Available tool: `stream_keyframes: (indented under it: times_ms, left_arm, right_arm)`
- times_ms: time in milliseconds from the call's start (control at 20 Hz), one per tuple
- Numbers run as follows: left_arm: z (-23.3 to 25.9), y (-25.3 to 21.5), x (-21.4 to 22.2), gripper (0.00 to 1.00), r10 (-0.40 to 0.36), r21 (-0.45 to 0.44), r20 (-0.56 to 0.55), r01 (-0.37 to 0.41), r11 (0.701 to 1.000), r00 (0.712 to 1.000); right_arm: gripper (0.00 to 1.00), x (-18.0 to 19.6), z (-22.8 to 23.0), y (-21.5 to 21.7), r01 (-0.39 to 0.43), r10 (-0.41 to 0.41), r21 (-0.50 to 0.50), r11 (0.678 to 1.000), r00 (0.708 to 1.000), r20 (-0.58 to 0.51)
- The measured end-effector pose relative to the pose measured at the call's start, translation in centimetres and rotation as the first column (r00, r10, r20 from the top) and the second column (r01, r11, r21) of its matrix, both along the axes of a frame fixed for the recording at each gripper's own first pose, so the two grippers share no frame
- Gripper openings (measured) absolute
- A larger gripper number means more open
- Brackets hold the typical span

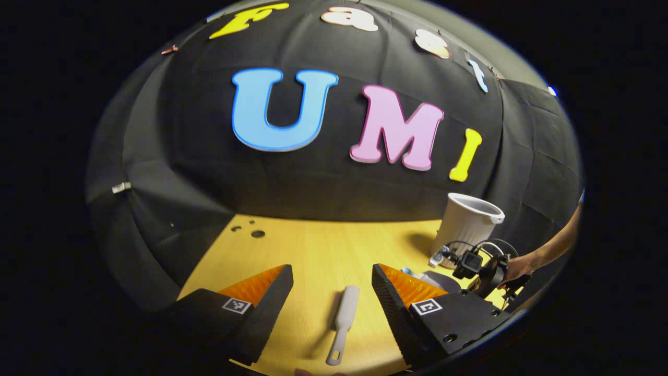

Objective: Pick up the small broom and dustpan from the desktop, sweep the trash into the dustpan with the broom, and then empty the trash into the garbage bin.

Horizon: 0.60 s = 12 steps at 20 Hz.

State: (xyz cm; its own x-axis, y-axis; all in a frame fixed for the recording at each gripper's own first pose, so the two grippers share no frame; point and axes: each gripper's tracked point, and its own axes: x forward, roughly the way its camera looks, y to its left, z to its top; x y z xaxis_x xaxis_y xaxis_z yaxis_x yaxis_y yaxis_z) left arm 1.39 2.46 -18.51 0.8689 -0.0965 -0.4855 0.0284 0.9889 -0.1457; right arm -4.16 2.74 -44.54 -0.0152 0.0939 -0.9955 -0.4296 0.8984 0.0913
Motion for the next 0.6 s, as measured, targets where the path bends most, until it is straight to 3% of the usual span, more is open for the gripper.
stream_keyframes:
  times_ms: [100,200,450,600]
  left_arm:
    - [-3.2,-0.4,-0.2,0.96,-0.036,-0.013,-0.139,0.035,0.999,0.99]
    - [-6.1,-1.5,-0.8,0.96,-0.094,-0.067,-0.285,0.078,0.995,0.954]
    - [-12.1,-2.6,-2.2,0.96,-0.187,-0.042,-0.553,0.197,0.98,0.812]
    - [-14.7,-3.4,-2.2,0.95,-0.219,-0.058,-0.633,0.237,0.97,0.742]
  right_arm:
    - [0.34,-0.1,-0.1,-0.2,-0.012,0.012,0.004,1.0,1.0,0.014]
    - [0.34,-0.3,-0.1,-0.3,-0.028,0.027,0.018,0.999,0.999,0.021]
    - [0.34,-0.3,-0.3,-0.1,-0.018,0.017,0.064,0.998,0.999,0.028]
    - [0.34,-0.1,-0.4,-0.3,-0.022,0.02,0.072,0.997,0.999,0.032]
